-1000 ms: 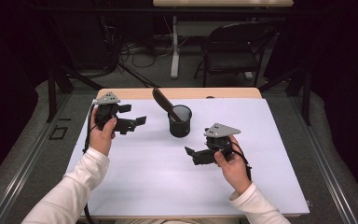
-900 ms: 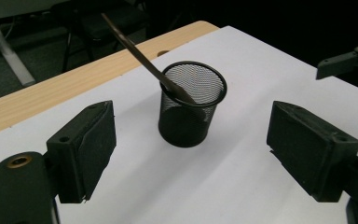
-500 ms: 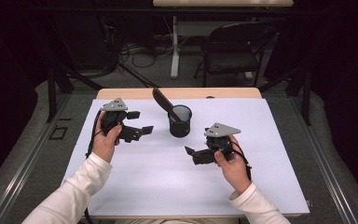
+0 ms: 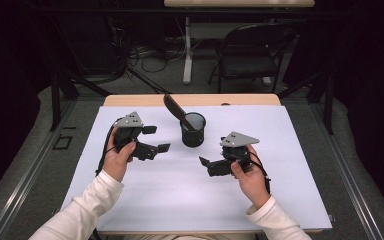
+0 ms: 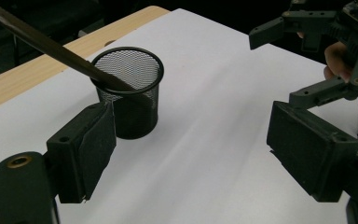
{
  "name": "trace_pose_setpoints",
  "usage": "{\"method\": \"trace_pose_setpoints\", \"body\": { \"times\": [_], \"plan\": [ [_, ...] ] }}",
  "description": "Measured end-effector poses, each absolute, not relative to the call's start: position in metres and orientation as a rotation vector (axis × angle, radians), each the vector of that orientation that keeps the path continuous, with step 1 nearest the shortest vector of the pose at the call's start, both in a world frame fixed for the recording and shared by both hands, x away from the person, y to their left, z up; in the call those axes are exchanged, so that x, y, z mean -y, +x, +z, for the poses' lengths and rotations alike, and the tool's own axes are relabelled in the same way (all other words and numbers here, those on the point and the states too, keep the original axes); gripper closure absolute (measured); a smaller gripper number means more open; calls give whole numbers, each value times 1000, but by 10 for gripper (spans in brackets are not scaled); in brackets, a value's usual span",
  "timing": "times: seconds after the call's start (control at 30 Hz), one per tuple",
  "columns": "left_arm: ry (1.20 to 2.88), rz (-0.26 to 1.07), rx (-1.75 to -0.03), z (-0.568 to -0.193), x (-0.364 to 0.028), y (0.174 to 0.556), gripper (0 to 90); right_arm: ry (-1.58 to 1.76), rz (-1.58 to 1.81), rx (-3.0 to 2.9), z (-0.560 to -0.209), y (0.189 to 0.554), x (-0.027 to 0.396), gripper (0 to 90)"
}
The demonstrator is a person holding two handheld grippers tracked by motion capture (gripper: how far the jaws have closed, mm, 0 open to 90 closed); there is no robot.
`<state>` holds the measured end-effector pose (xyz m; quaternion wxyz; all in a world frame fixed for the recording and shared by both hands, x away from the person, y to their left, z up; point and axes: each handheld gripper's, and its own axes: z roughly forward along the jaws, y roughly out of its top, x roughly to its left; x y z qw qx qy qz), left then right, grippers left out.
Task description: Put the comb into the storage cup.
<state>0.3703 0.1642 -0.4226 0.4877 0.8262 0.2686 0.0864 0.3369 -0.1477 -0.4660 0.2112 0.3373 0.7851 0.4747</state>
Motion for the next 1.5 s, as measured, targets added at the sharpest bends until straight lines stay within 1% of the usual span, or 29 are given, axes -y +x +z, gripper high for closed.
{"method": "trace_pose_setpoints", "body": {
  "times": [0.27,0.87,1.03,1.5],
  "plan": [
    [1998,188,-647,-428,-163,361,161,936,1313,-2175,-465,335,148,29],
    [1981,193,-618,-442,-167,334,161,934,1301,-2169,-463,332,147,30],
    [1980,208,-606,-444,-172,327,161,927,1296,-2161,-461,329,149,30],
    [1976,220,-646,-451,-191,316,161,926,1266,-2146,-458,312,165,30]
  ]
}}
